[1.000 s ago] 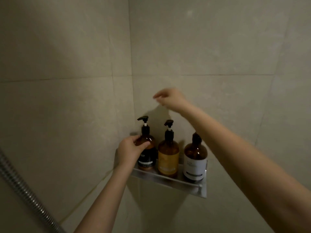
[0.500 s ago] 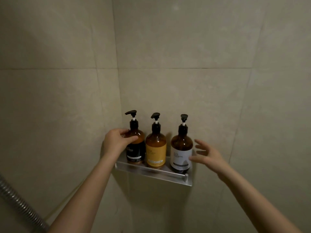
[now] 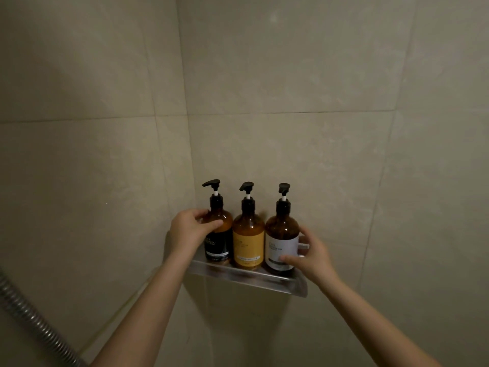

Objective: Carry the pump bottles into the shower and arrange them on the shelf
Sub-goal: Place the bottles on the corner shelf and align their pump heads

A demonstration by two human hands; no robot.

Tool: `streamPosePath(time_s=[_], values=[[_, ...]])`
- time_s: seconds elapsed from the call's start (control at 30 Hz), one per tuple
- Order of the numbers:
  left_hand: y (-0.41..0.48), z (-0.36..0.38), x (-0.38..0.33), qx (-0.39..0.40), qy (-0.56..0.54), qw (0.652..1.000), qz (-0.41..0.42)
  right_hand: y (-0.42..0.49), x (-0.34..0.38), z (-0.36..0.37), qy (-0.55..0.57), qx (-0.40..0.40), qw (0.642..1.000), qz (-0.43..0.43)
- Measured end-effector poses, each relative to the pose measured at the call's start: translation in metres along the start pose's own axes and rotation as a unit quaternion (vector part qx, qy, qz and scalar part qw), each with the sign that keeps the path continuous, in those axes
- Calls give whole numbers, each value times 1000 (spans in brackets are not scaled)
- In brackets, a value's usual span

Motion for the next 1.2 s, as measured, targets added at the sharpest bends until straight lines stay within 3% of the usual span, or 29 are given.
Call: streamPosePath(time_s=[0.8,1.2], values=[[12,0,9,16,9,1000,-6,-3,2,0,-26,-17,1000,2],[2,-5,1,-21,50,998,22,-4,0,1,-19,-26,999,21]])
Point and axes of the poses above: each hand's wrist, its own y-axis towards the middle knuckle, its own z-axis out of the palm, x = y × z, the point moved 6 cm from there along y, towards the middle knuckle, and after that the axes turned 9 degrees about z, right-handed, at the moved point
